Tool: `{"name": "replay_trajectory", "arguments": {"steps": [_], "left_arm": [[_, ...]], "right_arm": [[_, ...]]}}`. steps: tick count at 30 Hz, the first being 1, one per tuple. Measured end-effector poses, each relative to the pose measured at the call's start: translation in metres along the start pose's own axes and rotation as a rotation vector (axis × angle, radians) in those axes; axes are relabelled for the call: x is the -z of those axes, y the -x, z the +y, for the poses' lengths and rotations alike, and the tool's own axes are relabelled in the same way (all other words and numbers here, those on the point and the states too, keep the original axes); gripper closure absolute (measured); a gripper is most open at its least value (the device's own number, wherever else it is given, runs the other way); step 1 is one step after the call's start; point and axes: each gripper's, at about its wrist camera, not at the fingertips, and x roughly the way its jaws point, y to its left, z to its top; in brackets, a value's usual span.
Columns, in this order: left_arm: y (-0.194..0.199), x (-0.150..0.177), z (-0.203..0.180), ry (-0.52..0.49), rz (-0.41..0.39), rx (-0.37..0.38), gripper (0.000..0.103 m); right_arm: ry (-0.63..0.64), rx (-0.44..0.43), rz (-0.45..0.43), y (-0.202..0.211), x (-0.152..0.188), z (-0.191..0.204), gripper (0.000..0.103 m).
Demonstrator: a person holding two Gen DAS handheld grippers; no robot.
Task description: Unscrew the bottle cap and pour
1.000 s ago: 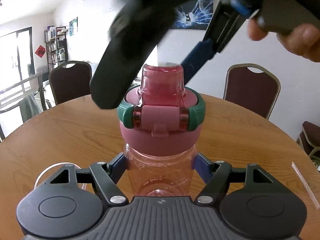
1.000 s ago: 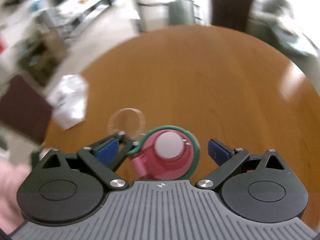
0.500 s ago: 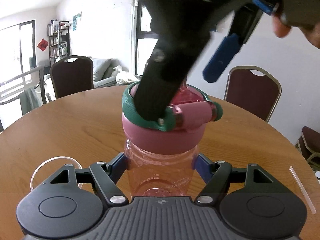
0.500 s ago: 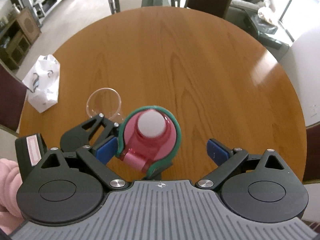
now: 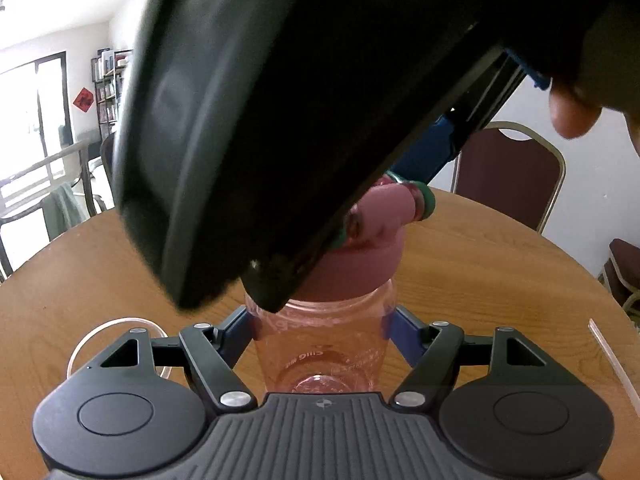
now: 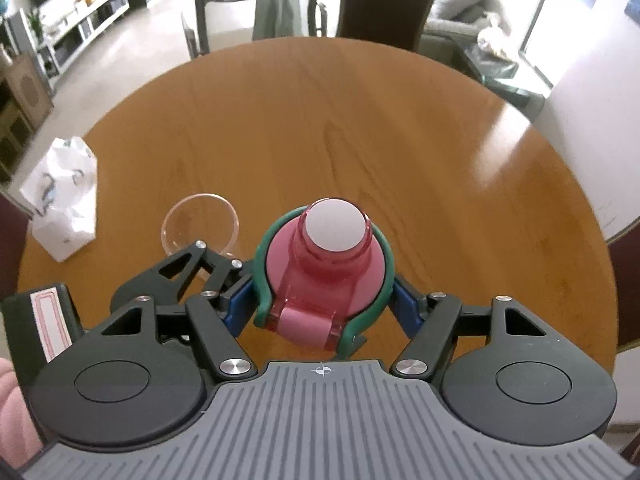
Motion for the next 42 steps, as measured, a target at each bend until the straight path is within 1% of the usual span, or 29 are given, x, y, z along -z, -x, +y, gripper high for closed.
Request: {"name": "replay_trajectory", "arguments": {"steps": [1, 2, 3, 5, 6, 7, 9, 10, 12, 13, 15, 16, 17, 18, 19, 20, 21, 22, 23, 24, 25, 26, 27, 30, 32, 34, 37, 42], "left_arm": [[0.000, 0.000, 0.000, 0.000, 0.000, -0.004, 0.032], [-0.001, 0.000, -0.001, 0.001, 0.000, -0.008, 0.032], [-0.001, 0.000, -0.001, 0.001, 0.001, -0.012, 0.032], [-0.002, 0.000, -0.002, 0.002, 0.003, -0.017, 0.032], [-0.002, 0.000, -0.002, 0.002, 0.003, -0.018, 0.032], [-0.003, 0.000, -0.002, 0.002, 0.005, -0.021, 0.032], [-0.004, 0.000, -0.001, 0.003, 0.005, -0.017, 0.032], [-0.006, 0.000, 0.001, 0.001, 0.004, -0.010, 0.032], [-0.005, -0.001, 0.002, 0.002, 0.005, 0.001, 0.032], [-0.006, -0.001, 0.003, 0.003, 0.006, 0.003, 0.032], [-0.008, -0.002, 0.006, 0.010, 0.015, 0.017, 0.032], [-0.008, -0.002, 0.006, 0.011, 0.016, 0.020, 0.032], [-0.009, -0.002, 0.007, 0.013, 0.017, 0.020, 0.032], [-0.009, -0.003, 0.008, 0.015, 0.018, 0.022, 0.032], [-0.010, -0.003, 0.008, 0.016, 0.019, 0.024, 0.032], [-0.010, -0.003, 0.008, 0.016, 0.020, 0.024, 0.032], [-0.010, -0.004, 0.008, 0.016, 0.020, 0.024, 0.032], [-0.010, -0.004, 0.008, 0.016, 0.020, 0.023, 0.032], [-0.012, -0.004, 0.009, 0.016, 0.019, 0.021, 0.032], [-0.013, -0.004, 0.010, 0.016, 0.018, 0.020, 0.032], [-0.013, -0.004, 0.010, 0.016, 0.018, 0.019, 0.032], [-0.014, -0.004, 0.010, 0.016, 0.019, 0.019, 0.032], [-0.014, -0.004, 0.010, 0.015, 0.019, 0.019, 0.032], [-0.014, -0.003, 0.010, 0.014, 0.021, 0.018, 0.032], [-0.014, -0.003, 0.010, 0.013, 0.022, 0.018, 0.032], [-0.015, -0.003, 0.010, 0.012, 0.021, 0.018, 0.032], [-0.016, -0.003, 0.011, 0.013, 0.020, 0.018, 0.032], [-0.018, -0.003, 0.012, 0.011, 0.018, 0.015, 0.032]], "right_arm": [[-0.007, -0.009, 0.009, 0.000, -0.001, -0.002, 0.028], [-0.032, -0.030, 0.024, 0.001, -0.004, -0.005, 0.023], [-0.076, -0.055, 0.032, 0.002, -0.006, -0.009, 0.019], [-0.121, -0.072, 0.034, 0.004, -0.008, -0.011, 0.021], [-0.127, -0.061, 0.030, 0.004, -0.009, -0.010, 0.028], [-0.121, -0.048, 0.029, 0.003, -0.009, -0.009, 0.030], [-0.031, -0.004, 0.025, 0.001, -0.007, 0.000, 0.032], [0.002, -0.001, 0.026, 0.001, -0.007, 0.003, 0.032], [0.142, -0.029, 0.031, 0.002, -0.006, 0.005, 0.032], [0.193, -0.046, 0.032, 0.002, -0.007, 0.005, 0.032], [0.389, -0.127, 0.036, 0.002, -0.007, -0.002, 0.032], [0.441, -0.149, 0.034, 0.001, -0.008, -0.003, 0.032], [0.552, -0.184, 0.023, 0.002, -0.006, -0.005, 0.031], [0.609, -0.200, 0.026, 0.001, -0.005, -0.006, 0.033], [0.653, -0.211, 0.033, 0.001, -0.004, -0.007, 0.031], [0.658, -0.216, 0.042, 0.000, -0.005, -0.008, 0.024], [0.620, -0.222, 0.038, 0.001, -0.007, -0.009, 0.016], [0.590, -0.226, 0.030, 0.002, -0.008, -0.010, 0.013], [0.528, -0.226, 0.005, 0.004, -0.009, -0.010, 0.011], [0.447, -0.206, -0.028, 0.007, -0.008, -0.009, 0.011], [0.420, -0.196, -0.037, 0.008, -0.007, -0.008, 0.011], [0.356, -0.164, -0.051, 0.008, -0.004, -0.005, 0.012], [0.300, -0.138, -0.054, 0.006, -0.002, -0.002, 0.015], [0.181, -0.119, -0.046, 0.001, 0.002, -0.002, 0.023], [0.130, -0.103, -0.048, -0.001, 0.005, -0.003, 0.028], [0.094, -0.091, -0.044, -0.002, 0.006, -0.005, 0.030], [0.047, -0.108, -0.037, -0.004, 0.008, -0.013, 0.032], [0.038, -0.116, -0.099, 0.001, 0.019, -0.020, 0.032]]}}
